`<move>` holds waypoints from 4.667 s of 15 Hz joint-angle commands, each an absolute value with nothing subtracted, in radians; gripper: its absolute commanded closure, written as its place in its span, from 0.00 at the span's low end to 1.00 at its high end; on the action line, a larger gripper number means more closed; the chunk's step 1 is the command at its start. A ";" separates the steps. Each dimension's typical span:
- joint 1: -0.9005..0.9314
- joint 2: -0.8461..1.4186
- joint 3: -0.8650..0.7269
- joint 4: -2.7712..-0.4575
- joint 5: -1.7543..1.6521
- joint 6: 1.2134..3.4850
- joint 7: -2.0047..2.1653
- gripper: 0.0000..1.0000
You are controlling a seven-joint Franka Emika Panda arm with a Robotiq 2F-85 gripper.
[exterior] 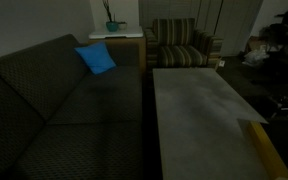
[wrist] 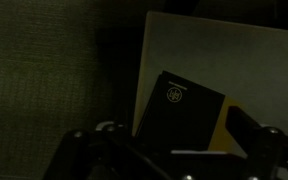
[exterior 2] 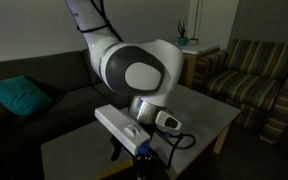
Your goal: Open the first page of the book
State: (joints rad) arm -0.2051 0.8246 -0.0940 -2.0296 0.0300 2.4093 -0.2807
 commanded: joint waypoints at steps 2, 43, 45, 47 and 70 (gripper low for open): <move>-0.220 0.825 -0.081 -2.026 0.013 2.406 -0.269 0.00; -0.179 1.207 -0.163 -1.681 -0.018 2.465 -0.058 0.00; -0.154 1.238 -0.191 -1.648 -0.024 2.475 -0.008 0.00; -0.139 1.275 -0.210 -1.601 -0.034 2.484 0.019 0.00; -0.289 1.414 -0.202 -1.263 0.032 2.311 0.052 0.00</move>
